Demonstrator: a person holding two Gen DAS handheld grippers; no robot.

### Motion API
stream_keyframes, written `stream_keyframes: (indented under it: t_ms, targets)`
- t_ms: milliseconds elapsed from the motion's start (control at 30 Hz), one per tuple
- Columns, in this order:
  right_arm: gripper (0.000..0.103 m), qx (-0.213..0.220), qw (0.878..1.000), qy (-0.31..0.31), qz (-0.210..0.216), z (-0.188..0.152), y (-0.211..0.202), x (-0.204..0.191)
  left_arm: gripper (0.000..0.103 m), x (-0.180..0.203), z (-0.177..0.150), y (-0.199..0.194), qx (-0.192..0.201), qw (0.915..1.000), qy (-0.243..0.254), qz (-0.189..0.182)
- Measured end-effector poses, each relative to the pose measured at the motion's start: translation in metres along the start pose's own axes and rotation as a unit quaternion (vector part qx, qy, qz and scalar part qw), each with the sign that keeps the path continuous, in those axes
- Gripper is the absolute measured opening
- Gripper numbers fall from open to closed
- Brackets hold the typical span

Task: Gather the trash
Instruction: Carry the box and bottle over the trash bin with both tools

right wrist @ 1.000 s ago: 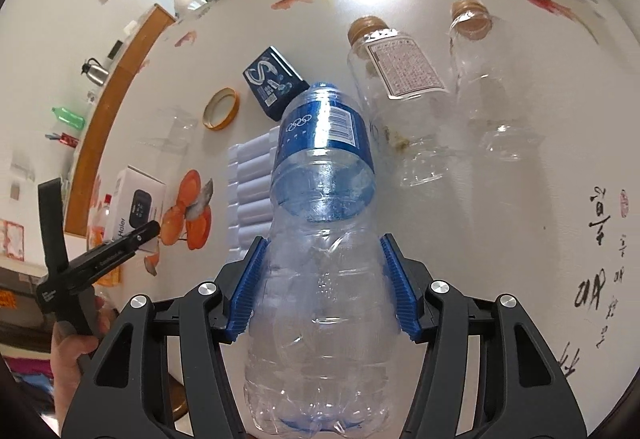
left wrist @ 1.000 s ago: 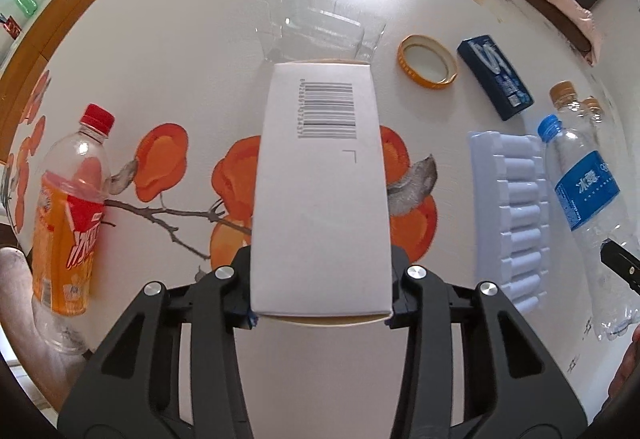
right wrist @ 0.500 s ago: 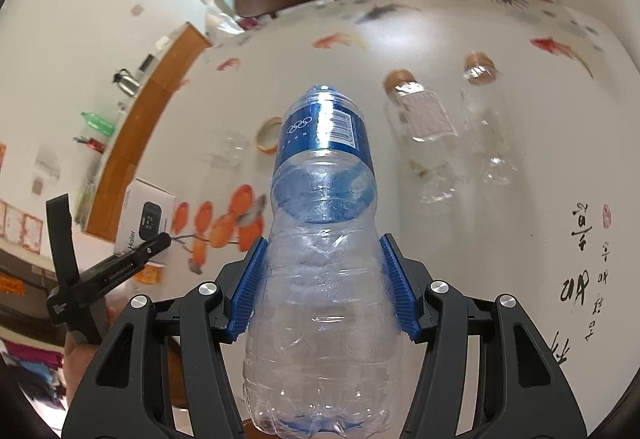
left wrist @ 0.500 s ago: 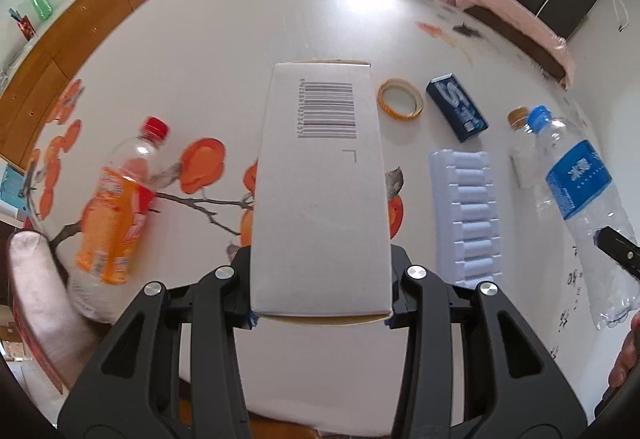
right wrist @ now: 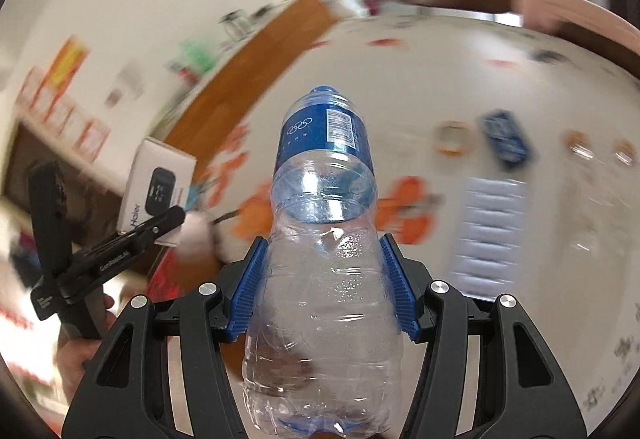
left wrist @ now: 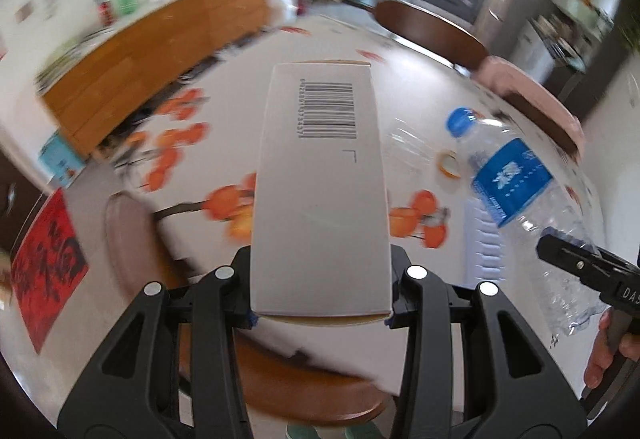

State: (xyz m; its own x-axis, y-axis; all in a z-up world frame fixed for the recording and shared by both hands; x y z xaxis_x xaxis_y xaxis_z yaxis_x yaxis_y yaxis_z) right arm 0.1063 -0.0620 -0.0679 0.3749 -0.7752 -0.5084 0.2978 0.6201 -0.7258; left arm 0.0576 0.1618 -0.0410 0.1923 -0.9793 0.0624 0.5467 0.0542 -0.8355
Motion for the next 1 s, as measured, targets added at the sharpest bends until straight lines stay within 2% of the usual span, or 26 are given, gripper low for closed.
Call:
stream_keyframes:
  t_ms: [100,233,400,533,667,800,867,1000]
  targets:
    - [0.058,-0.028,0.997,-0.059,0.038,-0.001,0.025,-0.059,0.039,-0.058,-0.021,-0.038,0.021,0.9973,-0.059,0.038]
    - [0.058,-0.065,0.988,-0.117,0.084,-0.017,0.060,-0.142,0.039,-0.127,-0.057,-0.064,0.022,0.9908,-0.113,0.071]
    - [0.058,-0.112,0.974,-0.163,0.114,-0.051,0.113,-0.231,0.039,-0.217,-0.112,-0.077,-0.001,0.9781,-0.174,0.115]
    - [0.058,-0.164,0.960,-0.193,0.123,-0.095,0.163,-0.293,0.039,-0.278,-0.158,-0.074,-0.027,0.9670,-0.219,0.128]
    - [0.058,-0.217,0.945,-0.212,0.120,-0.140,0.209,-0.328,0.039,-0.322,-0.203,-0.053,-0.059,0.9612,-0.243,0.115]
    - [0.058,-0.280,0.927,-0.227,0.100,-0.190,0.265,-0.348,0.039,-0.359,-0.249,-0.024,-0.093,0.9488,-0.279,0.116]
    - [0.058,-0.304,0.919,-0.233,0.090,-0.210,0.285,-0.352,0.039,-0.376,-0.277,0.000,-0.121,0.9398,-0.303,0.103]
    - [0.058,-0.352,0.902,-0.244,0.063,-0.251,0.333,-0.351,0.039,-0.395,-0.320,0.039,-0.164,0.9280,-0.317,0.108]
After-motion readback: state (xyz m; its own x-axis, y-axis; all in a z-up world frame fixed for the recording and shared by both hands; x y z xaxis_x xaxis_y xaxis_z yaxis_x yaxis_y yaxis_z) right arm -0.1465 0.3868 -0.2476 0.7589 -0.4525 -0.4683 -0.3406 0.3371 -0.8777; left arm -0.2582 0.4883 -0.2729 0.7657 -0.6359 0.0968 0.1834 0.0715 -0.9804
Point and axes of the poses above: each gripper's, at about its wrist camera, not at the fingertips, and y roughly the way its jaws point, x to its right, z to its top, the point moved 3 cm from there along y, roughly the way its jaws point, and after that the axes turned 1 degree about z, right-handed, at the moved point
